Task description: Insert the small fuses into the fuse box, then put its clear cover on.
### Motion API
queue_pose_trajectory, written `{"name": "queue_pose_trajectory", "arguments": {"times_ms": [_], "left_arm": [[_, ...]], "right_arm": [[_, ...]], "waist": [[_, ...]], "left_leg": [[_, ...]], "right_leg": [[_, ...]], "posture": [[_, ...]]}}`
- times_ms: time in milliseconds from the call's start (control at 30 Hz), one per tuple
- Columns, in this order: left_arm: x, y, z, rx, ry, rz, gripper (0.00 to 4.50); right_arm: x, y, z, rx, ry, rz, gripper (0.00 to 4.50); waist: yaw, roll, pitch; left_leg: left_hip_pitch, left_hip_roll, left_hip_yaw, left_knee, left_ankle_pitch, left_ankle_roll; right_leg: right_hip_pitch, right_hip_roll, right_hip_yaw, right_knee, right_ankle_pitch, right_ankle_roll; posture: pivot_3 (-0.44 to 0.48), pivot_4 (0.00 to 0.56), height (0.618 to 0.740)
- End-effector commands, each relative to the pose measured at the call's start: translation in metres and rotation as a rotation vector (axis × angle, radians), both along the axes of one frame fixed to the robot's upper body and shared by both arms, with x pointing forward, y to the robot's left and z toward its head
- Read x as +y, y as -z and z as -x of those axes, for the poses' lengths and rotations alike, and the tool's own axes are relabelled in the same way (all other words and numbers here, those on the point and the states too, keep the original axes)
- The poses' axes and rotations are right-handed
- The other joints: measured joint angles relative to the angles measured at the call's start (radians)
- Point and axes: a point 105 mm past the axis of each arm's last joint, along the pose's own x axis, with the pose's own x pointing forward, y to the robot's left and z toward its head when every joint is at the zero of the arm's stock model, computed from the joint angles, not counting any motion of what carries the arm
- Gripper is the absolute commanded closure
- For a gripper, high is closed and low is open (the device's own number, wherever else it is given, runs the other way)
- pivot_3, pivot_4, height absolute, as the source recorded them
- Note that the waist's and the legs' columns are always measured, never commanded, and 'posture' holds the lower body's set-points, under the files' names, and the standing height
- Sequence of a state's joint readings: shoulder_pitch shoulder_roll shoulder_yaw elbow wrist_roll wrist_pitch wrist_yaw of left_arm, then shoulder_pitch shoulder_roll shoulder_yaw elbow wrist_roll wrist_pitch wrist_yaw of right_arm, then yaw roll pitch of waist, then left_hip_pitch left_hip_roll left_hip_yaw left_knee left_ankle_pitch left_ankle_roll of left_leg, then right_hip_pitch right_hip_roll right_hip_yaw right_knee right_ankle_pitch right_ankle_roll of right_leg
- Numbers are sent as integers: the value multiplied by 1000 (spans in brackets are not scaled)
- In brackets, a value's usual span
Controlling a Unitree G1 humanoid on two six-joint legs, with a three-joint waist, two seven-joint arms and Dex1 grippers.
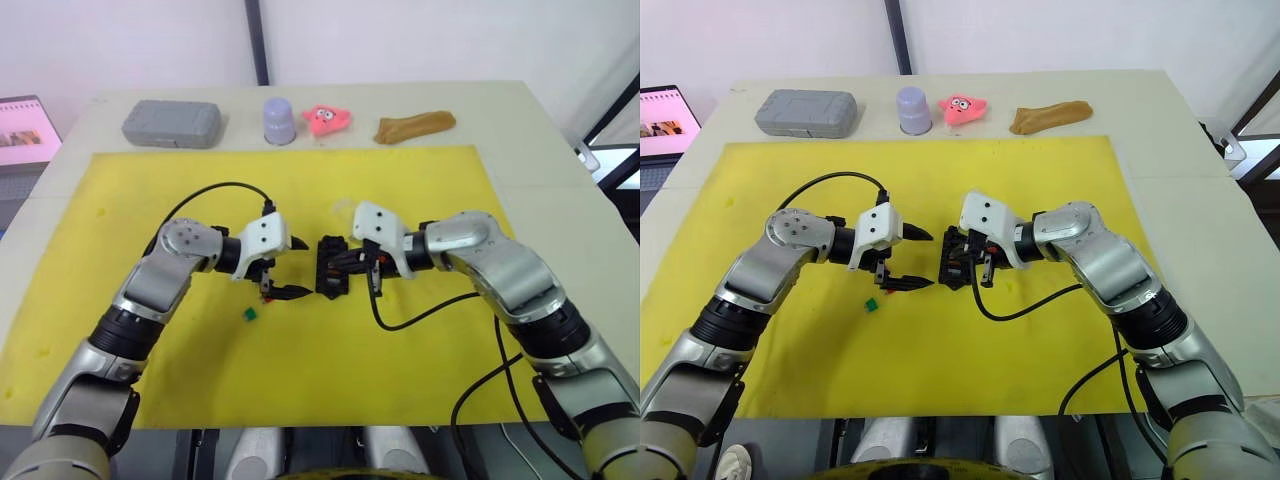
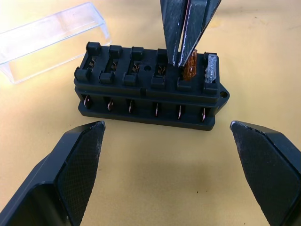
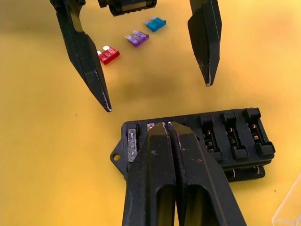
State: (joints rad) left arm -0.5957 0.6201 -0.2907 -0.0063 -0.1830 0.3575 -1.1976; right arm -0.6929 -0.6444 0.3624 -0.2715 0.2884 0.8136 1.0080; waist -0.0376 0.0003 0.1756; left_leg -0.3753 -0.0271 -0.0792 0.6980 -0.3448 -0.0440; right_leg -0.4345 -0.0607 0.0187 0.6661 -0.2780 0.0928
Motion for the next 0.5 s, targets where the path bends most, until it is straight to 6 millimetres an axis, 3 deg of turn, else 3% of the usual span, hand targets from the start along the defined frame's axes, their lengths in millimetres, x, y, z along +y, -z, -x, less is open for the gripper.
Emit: {"name": "queue_pose_trajectory", "arguments": {"times_ms": [33,367,500], "left_arm": [[1,-9,-1,-41,9,-2,0],[1,-9,-1,-43,12,-3,0],[1,-9,-1,-44,12,-3,0]], "right_arm": [[3,-22,1,-39,-15,-61,4427],[3,-9,6,6,-16,-56,4427],[-5,9,0,35,19,-25,4427]], "waist": [[0,0,0],[0,0,0],[0,0,0]], "left_leg": [[0,0,0,0,0,0],[0,0,0,0,0,0],[0,0,0,0,0,0]], "right_leg": [[0,0,0,0,0,0],[0,0,0,0,0,0],[0,0,0,0,0,0]], "posture": [[0,150,740],[0,150,740],[0,150,740]]}}
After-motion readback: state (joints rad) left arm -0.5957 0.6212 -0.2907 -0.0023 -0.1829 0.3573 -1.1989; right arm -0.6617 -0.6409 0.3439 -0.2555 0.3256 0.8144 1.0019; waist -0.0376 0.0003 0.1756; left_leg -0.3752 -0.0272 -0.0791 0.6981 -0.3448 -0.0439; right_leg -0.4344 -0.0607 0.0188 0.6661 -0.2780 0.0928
